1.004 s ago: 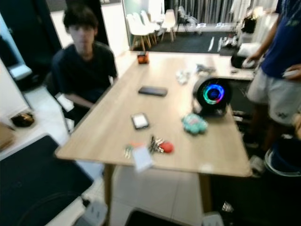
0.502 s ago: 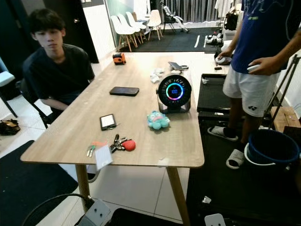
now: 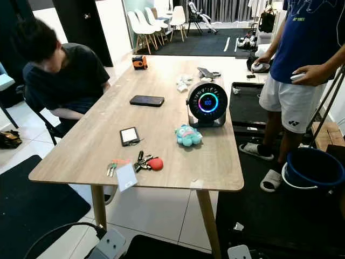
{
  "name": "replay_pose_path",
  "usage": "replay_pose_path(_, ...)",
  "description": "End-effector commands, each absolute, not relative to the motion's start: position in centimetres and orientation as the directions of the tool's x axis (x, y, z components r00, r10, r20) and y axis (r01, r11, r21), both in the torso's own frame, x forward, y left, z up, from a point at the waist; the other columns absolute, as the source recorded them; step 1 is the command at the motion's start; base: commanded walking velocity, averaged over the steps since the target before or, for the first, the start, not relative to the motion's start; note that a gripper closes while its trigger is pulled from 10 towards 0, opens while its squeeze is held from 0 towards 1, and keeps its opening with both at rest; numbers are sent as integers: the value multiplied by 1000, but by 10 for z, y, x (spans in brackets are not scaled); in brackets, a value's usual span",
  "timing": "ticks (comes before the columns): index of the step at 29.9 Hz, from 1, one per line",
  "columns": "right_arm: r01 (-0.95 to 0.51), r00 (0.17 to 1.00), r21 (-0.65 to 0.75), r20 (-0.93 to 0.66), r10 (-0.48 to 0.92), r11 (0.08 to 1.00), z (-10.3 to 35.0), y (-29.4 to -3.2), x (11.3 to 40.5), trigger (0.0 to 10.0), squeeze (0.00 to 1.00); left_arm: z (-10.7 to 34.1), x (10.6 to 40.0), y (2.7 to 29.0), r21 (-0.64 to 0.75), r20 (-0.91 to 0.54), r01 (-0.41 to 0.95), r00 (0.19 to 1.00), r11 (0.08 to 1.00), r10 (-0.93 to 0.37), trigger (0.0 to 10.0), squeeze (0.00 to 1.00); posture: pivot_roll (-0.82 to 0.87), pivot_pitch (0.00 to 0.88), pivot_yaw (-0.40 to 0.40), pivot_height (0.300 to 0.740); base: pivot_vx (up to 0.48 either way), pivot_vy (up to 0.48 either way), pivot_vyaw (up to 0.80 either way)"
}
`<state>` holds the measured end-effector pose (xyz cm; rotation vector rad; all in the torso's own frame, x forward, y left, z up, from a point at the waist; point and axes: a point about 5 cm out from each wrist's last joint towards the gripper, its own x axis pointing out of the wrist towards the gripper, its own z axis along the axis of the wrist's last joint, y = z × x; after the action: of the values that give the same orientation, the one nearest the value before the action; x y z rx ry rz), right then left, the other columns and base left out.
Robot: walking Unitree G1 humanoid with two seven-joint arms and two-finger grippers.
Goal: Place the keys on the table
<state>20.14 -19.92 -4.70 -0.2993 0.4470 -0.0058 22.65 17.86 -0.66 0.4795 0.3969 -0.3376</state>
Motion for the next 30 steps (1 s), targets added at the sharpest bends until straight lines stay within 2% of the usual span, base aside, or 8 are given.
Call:
replay_pose_path(1, -72, 899, -283, -434, -61, 956, -49, -197, 199, 10000, 0, -9, 222, 184, 372, -459, 395, 865, 840, -203, 10000, 0, 95, 114, 81, 740, 0, 0, 0)
replay_pose_path(8, -74, 900, -282, -431, -58, 957, -49, -196, 199, 10000, 0, -9, 222, 184, 370, -460, 393, 865, 842, -202, 10000, 0, 97, 113, 81, 740, 0, 0, 0)
replay_pose_path(15, -113, 911, -243, -413, 2, 963, -47, -182, 204, 10000, 0, -12, 218, 191, 351, -472, 366, 864, 862, -175, 10000, 0, 98, 106, 81, 740, 0, 0, 0)
replay_pose_path(21, -155, 908, -264, -418, 32, 952, -47, -177, 204, 10000, 0, -16, 214, 199, 343, -489, 326, 863, 881, -128, 10000, 0, 99, 107, 78, 740, 0, 0, 0)
replay_pose_path(30, -152, 903, -265, -430, 25, 952, -49, -178, 202, 10000, 0, -19, 212, 206, 334, -515, 333, 848, 882, -125, 10000, 0, 98, 115, 83, 740, 0, 0, 0)
